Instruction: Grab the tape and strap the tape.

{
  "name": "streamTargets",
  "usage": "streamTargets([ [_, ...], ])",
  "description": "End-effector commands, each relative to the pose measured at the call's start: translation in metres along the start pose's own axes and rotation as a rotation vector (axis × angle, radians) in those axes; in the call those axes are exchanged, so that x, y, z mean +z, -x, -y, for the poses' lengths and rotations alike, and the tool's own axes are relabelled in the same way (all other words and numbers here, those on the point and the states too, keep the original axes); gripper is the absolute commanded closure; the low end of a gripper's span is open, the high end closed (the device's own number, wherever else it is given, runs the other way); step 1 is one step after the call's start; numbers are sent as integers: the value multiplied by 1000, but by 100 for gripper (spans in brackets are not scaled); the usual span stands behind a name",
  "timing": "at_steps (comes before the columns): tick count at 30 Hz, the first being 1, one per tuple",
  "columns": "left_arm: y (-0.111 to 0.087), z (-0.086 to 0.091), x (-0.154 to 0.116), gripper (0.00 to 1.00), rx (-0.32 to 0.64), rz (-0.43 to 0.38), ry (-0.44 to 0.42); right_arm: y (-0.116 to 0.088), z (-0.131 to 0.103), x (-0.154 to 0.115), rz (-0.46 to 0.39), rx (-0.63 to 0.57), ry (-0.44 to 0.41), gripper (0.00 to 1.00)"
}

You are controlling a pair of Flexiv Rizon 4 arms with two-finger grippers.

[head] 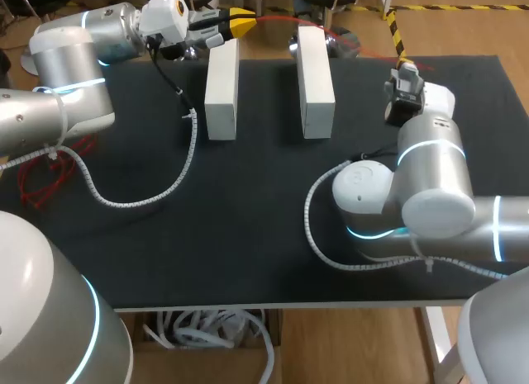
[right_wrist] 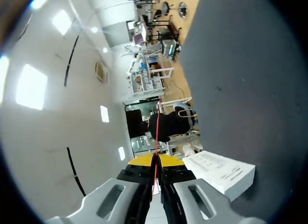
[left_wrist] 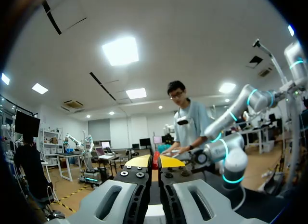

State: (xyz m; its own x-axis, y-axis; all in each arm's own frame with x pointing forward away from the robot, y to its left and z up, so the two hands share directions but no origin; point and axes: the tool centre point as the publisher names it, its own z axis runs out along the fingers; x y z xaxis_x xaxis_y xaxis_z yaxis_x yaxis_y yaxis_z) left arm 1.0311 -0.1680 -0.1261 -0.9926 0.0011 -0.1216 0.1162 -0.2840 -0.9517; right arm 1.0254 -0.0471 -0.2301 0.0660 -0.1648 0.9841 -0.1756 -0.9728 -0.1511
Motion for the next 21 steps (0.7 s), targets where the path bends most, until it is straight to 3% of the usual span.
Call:
streamTargets([
  [1, 1, -1, 0, 100, -1, -2, -1, -12, 0, -5, 82, -109, 41, 100],
  [4, 1, -1, 0, 100, -1, -2, -1, -29, -1, -11, 193, -69, 80, 100],
  [21, 1, -1, 0, 100, -1, -2, -1, -29, -1, -11, 193, -69, 80, 100],
])
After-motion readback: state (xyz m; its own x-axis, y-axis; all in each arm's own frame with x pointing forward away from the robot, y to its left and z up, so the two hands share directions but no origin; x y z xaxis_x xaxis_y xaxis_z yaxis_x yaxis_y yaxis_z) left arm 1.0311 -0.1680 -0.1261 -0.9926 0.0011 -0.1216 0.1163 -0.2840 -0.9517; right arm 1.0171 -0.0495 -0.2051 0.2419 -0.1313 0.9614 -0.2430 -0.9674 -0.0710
